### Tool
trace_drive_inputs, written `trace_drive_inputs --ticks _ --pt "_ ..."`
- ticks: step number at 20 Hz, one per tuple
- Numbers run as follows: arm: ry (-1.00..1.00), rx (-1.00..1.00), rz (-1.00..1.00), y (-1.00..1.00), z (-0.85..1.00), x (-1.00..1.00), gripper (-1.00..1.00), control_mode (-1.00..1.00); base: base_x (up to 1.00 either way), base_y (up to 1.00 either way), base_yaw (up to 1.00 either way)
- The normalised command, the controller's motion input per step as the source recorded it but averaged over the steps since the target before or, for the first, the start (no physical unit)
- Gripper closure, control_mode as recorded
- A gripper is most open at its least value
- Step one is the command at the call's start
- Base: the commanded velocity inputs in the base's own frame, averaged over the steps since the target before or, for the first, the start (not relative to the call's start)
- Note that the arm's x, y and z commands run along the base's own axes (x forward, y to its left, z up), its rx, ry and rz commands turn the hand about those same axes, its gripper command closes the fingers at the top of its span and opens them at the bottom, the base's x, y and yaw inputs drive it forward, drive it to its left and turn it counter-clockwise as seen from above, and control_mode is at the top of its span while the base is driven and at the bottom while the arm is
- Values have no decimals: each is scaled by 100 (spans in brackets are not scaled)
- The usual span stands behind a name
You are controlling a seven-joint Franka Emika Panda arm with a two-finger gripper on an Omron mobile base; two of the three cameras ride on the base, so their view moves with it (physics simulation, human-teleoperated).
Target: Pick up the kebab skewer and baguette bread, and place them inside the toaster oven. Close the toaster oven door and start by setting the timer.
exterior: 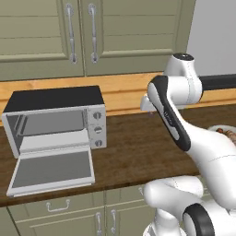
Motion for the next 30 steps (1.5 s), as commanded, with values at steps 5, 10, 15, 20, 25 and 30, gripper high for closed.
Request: trace_drive_inputs --ticks 5,10,15,20,25,30 --pt "-28 -10 2 100 0 -60 -100 -100 0 0 0" --pt "-26 -17 9 100 -2 -34 -100 -100 0 0 0" --pt "-29 -6 3 100 0 -18 -100 -100 0 0 0" --pt "-23 5 -9 99 -2 4 -100 -100 0 0 0" --pt "-14 8 -1 30 -11 30 -100 -100 0 0 0" --pt "-29 0 0 81 0 28 -100 -100 0 0 0"
